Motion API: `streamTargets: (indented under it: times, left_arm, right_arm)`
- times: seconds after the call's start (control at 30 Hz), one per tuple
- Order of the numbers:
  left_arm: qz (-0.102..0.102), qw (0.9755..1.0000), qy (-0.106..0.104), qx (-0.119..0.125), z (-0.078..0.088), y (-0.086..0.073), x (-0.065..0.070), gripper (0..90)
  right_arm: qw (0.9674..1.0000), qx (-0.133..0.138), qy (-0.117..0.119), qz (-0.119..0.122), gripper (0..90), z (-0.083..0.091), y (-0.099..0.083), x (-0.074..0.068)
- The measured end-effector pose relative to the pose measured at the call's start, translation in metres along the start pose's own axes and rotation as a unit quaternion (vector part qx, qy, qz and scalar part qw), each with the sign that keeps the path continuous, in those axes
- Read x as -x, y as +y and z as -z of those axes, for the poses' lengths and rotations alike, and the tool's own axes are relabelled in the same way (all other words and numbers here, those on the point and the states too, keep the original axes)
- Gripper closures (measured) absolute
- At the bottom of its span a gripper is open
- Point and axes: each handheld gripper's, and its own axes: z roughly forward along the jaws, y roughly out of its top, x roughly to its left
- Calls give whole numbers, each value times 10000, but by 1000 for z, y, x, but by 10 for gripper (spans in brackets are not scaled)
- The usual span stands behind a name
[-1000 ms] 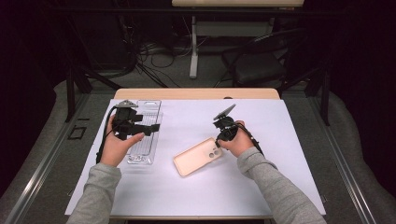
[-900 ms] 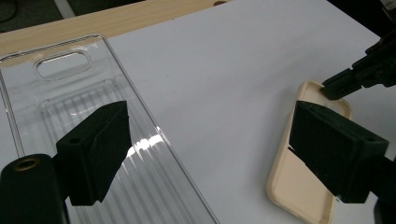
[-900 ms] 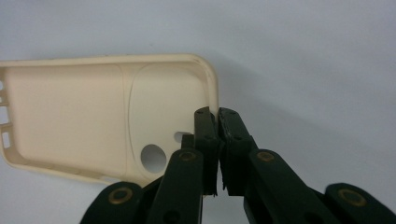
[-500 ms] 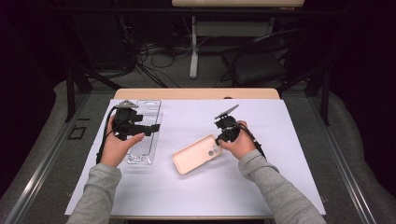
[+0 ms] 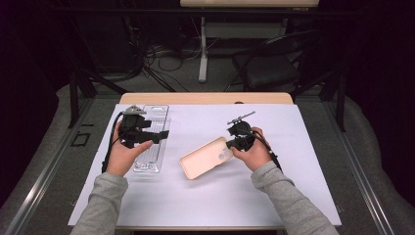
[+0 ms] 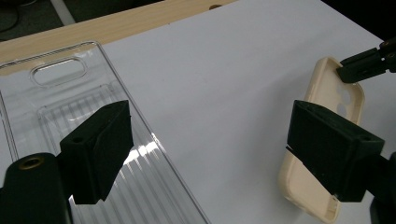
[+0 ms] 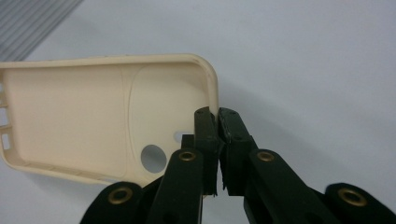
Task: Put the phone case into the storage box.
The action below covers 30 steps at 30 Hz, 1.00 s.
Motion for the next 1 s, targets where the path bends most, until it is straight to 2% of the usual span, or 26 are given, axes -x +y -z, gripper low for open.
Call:
streamTargets:
  times: [0.23,0.47,0.77,1.0]
  left_arm:
    - [-39,10000,-25,26,-1,0,4,148]
    - [-135,9999,-99,44,-1,0,10,148]
    - [-216,9995,-190,115,0,0,18,152]
    - [-250,9993,-230,173,0,0,23,153]
  right_arm:
    - [9992,387,-23,48,873,7,-5,-2]
    - [9979,634,-90,83,872,15,-11,-2]
    - [9952,969,-137,-38,873,26,-17,2]
    - [9940,1071,-218,75,873,31,-20,1]
